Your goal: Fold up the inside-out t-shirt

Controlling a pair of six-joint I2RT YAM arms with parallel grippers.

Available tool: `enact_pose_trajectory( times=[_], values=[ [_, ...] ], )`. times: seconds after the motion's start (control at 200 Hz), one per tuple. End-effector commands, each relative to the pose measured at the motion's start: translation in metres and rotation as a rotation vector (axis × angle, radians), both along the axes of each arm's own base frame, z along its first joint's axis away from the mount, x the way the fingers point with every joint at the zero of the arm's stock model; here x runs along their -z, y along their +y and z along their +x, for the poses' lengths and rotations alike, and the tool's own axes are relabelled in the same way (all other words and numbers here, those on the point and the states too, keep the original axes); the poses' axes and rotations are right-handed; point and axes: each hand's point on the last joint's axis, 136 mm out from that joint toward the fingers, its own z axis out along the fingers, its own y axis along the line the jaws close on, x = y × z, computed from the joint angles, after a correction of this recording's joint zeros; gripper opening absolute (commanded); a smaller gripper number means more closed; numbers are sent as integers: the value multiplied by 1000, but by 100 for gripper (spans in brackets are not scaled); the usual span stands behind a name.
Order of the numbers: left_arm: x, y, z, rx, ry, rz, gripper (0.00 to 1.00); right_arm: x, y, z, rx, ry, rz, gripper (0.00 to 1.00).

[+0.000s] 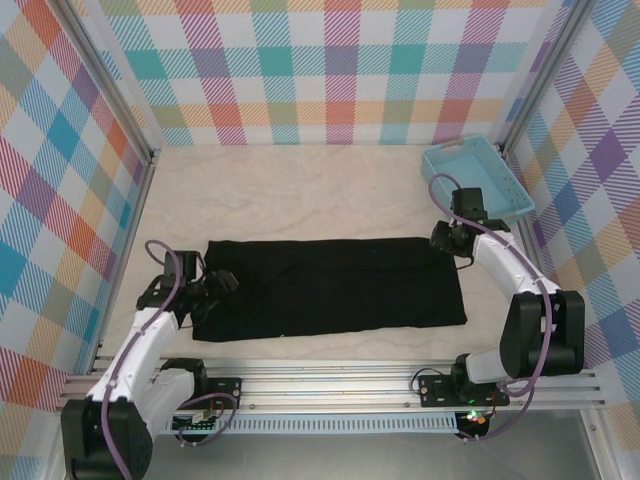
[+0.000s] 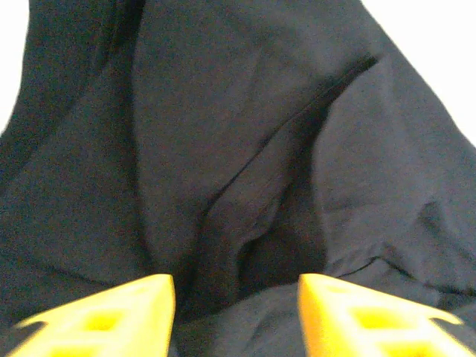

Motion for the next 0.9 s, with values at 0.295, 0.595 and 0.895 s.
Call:
enact_pose_trajectory(
  times=[0.295, 0.595, 0.895],
  values=[
    [1, -42, 101, 247, -94, 197, 65, -2, 32, 19, -79, -32, 103, 40],
    [36, -70, 137, 387, -21, 211, 62, -1, 37, 19, -100, -25, 105, 40],
    [33, -97, 120, 485, -30, 92, 41, 7, 40, 22, -100, -9, 125, 41]
  ],
)
